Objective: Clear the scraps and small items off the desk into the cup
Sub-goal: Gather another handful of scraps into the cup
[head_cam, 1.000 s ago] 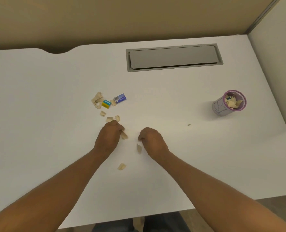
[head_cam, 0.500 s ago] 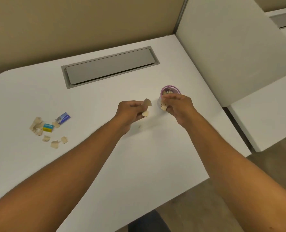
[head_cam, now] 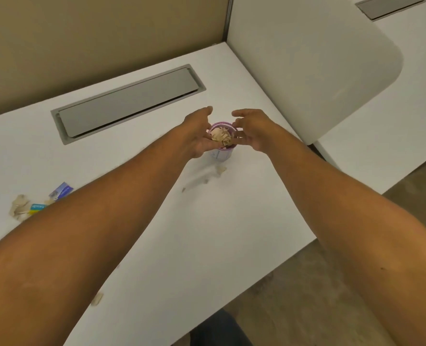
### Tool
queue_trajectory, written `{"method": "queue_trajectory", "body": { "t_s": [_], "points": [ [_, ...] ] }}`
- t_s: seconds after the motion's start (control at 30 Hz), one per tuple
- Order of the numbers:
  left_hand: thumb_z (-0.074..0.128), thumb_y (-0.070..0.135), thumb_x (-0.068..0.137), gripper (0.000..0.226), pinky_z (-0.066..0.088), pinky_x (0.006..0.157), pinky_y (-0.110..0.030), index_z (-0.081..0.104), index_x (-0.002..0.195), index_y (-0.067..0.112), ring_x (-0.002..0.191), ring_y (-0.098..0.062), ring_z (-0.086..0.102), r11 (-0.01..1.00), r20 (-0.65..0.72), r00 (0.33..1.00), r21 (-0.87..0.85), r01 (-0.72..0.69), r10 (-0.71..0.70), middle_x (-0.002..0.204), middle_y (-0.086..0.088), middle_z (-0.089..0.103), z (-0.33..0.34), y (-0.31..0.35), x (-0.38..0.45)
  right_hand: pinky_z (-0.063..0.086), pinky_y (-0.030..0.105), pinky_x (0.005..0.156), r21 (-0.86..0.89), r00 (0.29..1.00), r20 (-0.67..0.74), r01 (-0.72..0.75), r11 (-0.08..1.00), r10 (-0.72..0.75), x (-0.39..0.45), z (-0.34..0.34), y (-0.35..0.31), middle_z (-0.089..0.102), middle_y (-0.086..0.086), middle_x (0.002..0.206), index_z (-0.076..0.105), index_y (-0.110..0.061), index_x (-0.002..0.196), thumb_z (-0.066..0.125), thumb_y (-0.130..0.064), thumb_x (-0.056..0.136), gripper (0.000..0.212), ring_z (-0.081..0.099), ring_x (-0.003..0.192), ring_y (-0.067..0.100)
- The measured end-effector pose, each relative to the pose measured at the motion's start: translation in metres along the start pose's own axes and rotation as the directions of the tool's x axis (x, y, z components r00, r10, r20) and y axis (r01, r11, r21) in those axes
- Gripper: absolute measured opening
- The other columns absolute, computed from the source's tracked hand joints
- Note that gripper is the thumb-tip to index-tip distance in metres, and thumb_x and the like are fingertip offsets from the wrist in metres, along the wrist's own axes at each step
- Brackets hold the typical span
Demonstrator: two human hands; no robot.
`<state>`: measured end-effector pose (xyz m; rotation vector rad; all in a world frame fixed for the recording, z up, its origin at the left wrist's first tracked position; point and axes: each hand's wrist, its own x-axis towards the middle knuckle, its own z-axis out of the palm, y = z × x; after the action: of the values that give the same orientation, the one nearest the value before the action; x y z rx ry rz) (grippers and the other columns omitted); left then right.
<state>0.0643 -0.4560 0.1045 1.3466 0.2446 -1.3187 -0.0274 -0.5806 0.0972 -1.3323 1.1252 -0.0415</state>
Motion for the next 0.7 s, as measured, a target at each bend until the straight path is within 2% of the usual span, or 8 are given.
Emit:
{"method": "queue_trajectory", "body": {
  "t_s": [0.07,0.17,0.3,0.37,0.43,0.53,0.63,0.7],
  "points": [
    [0.045,0.043,0.108,0.066,0.065,0.076,-0.047,0.03,0.158,0.002,0.089,-0.04,0.069,1.0,0.027,1.0,0.005,0.015,-0.015,0.146,-0.03,0.047,-0.002,0.0,0.003,0.062,0.049,0.091,-0.07,0.997,-0.07,0.035,0.997,-0.039,0.006,-0.001,0.005,0.061,0.021,0.13,0.062,-0.005,0.129,0.043,0.013,0.098,0.04,0.065,0.117,0.038],
    [0.04,0.045,0.109,0.065,0.051,0.108,-0.056,0.025,0.163,0.011,0.113,-0.039,0.064,0.999,0.041,0.999,0.048,0.008,-0.01,0.161,-0.025,0.039,-0.007,-0.006,0.006,0.061,0.046,0.093,-0.322,0.978,-0.104,0.141,0.936,-0.183,0.014,0.001,0.017,0.066,0.021,0.129,0.068,-0.004,0.121,0.059,0.006,0.093,0.031,0.067,0.116,0.037],
    [0.041,0.041,0.111,0.061,0.045,0.117,-0.053,0.031,0.161,0.008,0.148,-0.03,0.046,0.993,0.083,0.991,0.047,-0.112,0.108,0.169,-0.014,0.033,-0.017,-0.014,0.009,0.055,0.027,0.088,-0.689,0.868,0.045,0.385,0.614,-0.494,0.012,0.007,0.03,0.073,0.011,0.119,0.074,-0.008,0.112,0.054,-0.005,0.098,0.024,0.069,0.109,0.028],
    [0.041,0.045,0.11,0.063,0.041,0.121,-0.052,0.032,0.161,0.009,0.152,-0.027,0.041,0.987,0.124,0.983,0.072,-0.145,0.136,0.169,-0.011,0.034,-0.025,-0.017,0.009,0.057,0.034,0.093,-0.776,0.815,0.187,0.465,0.426,-0.548,0.012,0.011,0.037,0.074,0.012,0.116,0.074,-0.012,0.115,0.054,-0.01,0.1,0.025,0.068,0.107,0.032],
    [0.039,0.049,0.109,0.066,0.038,0.123,-0.052,0.03,0.162,0.009,0.155,-0.026,0.037,0.983,0.138,0.981,0.1,-0.151,0.137,0.17,-0.011,0.032,-0.034,-0.022,0.007,0.055,0.043,0.098,-0.871,0.835,0.297,0.436,0.227,-0.464,0.013,0.015,0.046,0.069,0.016,0.124,0.07,-0.019,0.127,0.056,-0.015,0.101,0.03,0.061,0.113,0.037],
    [0.039,0.049,0.109,0.061,0.044,0.119,-0.05,0.043,0.155,0.009,0.146,-0.027,0.05,0.973,0.082,0.978,0.112,-0.2,0.192,0.161,-0.012,0.047,-0.058,-0.031,0.004,0.053,0.044,0.098,-0.925,0.841,0.274,0.363,0.111,-0.466,0.011,0.016,0.053,0.064,0.018,0.124,0.066,-0.025,0.134,0.058,-0.012,0.099,0.038,0.057,0.114,0.039],
    [0.045,0.042,0.11,0.04,0.058,0.103,-0.045,0.067,0.126,0.013,0.112,-0.027,0.075,0.944,-0.05,0.955,0.177,-0.28,0.293,0.127,-0.013,0.075,-0.1,-0.053,-0.008,0.053,0.043,0.092,-0.906,0.738,0.264,0.411,0.104,-0.622,0.008,0.018,0.056,0.068,0.017,0.117,0.07,-0.016,0.125,0.063,-0.001,0.089,0.039,0.06,0.105,0.038],
    [0.052,0.03,0.106,0.027,0.062,0.088,-0.04,0.074,0.11,0.014,0.092,-0.028,0.079,0.911,-0.167,0.917,0.271,-0.312,0.363,0.109,-0.015,0.08,-0.136,-0.076,-0.02,0.049,0.043,0.093,-0.915,0.756,0.318,0.404,0.025,-0.573,0.006,0.022,0.062,0.068,0.013,0.122,0.069,-0.017,0.126,0.06,0.004,0.088,0.045,0.059,0.108,0.037]
  ]
}}
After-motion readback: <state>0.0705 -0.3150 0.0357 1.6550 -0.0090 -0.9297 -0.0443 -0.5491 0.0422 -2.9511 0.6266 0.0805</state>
